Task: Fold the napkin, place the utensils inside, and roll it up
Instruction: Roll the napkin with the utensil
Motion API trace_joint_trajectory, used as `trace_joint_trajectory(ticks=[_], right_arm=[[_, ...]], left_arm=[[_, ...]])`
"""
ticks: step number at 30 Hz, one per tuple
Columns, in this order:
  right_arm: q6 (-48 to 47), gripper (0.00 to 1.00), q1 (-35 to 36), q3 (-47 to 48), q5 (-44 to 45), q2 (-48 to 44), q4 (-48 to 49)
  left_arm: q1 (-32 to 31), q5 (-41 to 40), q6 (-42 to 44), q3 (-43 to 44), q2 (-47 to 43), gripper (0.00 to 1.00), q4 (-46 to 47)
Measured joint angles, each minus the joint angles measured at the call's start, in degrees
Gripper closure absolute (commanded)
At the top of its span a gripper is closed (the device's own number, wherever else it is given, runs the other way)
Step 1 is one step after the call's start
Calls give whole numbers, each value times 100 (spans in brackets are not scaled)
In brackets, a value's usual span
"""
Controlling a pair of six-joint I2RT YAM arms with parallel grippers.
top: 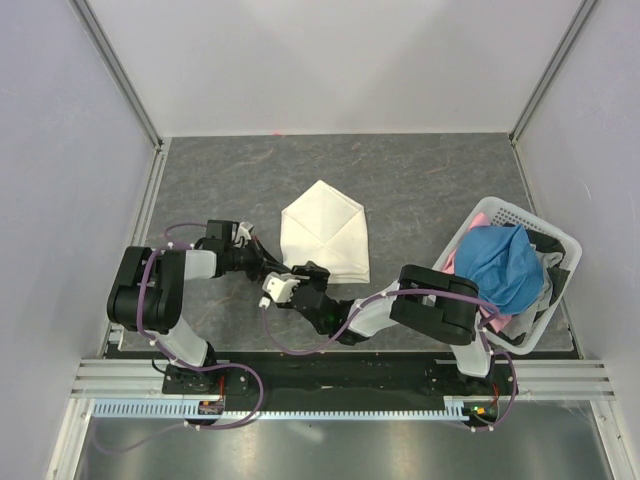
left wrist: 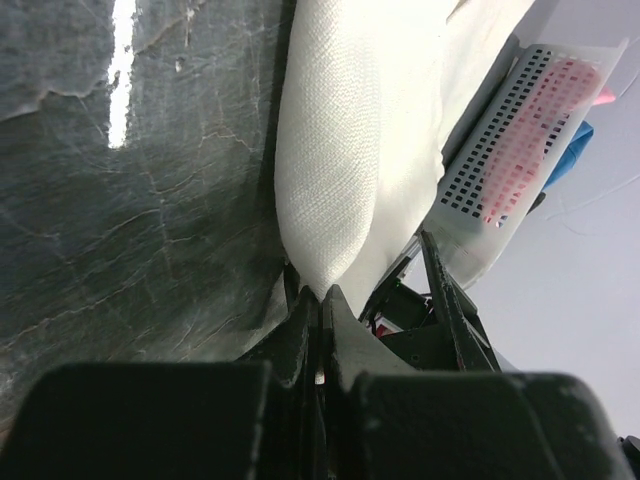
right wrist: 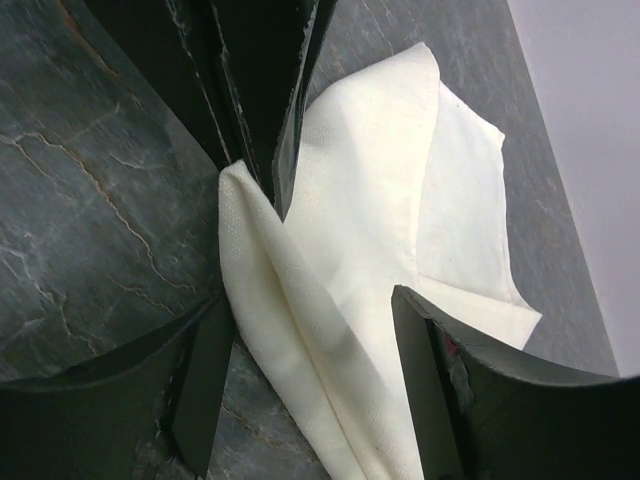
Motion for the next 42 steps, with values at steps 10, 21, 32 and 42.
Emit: trace_joint_trajectory(ticks=[10,21,32,42], right_arm=[[-90,34,-201,-61,4,-11,15],[120,74,-387,-372,-457,-264,-310],[319,100,-531,-208,-1156,-435,-1014],[793,100,-1036,485,-2452,-557,-2334]], left_arm=[[59,0,50,26,0,98,-118],[85,0,68,31,-2,97,-153],[85,-229,42,-24,-302,29,4],[85,-1436,48,-581,-1493,20,240]])
